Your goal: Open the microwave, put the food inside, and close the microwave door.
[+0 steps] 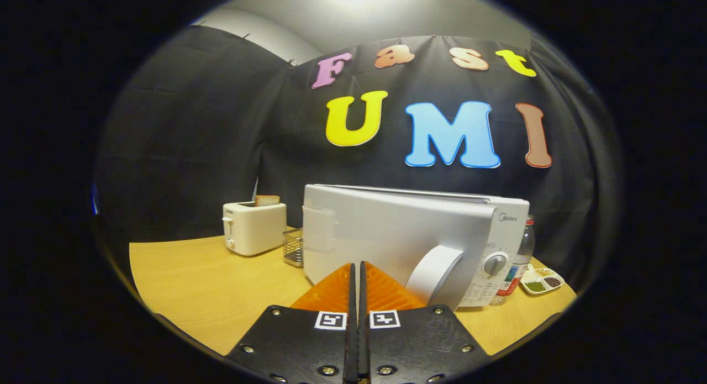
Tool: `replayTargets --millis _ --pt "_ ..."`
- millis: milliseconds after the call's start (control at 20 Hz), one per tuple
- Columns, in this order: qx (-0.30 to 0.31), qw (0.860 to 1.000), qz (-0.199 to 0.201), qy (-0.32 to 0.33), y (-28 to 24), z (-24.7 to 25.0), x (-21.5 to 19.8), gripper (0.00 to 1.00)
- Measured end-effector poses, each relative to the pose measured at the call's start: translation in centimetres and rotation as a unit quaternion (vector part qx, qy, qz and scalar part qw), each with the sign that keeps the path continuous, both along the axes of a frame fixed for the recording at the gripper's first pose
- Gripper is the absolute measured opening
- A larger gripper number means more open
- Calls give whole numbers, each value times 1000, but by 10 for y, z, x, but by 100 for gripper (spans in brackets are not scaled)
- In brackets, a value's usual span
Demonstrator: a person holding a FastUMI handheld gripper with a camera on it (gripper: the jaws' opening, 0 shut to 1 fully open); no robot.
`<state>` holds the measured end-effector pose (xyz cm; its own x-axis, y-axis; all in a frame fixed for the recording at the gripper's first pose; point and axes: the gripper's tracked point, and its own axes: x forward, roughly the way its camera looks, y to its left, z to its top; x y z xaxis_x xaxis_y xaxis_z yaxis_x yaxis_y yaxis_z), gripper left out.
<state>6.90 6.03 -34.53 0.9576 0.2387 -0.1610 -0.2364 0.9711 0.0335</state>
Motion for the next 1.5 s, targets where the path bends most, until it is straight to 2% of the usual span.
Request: replayTargets --millis 550,800,1000,1100,1200,1350,1500 --pt "-12 994 -103 36 -85 -21 68 1" --pt "-22 991 -123 38 -90 -22 96 1" --pt "-46 985 -164 32 -90 -24 105 1" --pt "-49 984 -170 29 -92 -27 115 1" --pt "-24 985 -167 40 -93 -27 113 1" --pt "-41 983 -170 48 -92 -27 112 1" --pt "-26 983 -169 67 -92 -29 111 1"
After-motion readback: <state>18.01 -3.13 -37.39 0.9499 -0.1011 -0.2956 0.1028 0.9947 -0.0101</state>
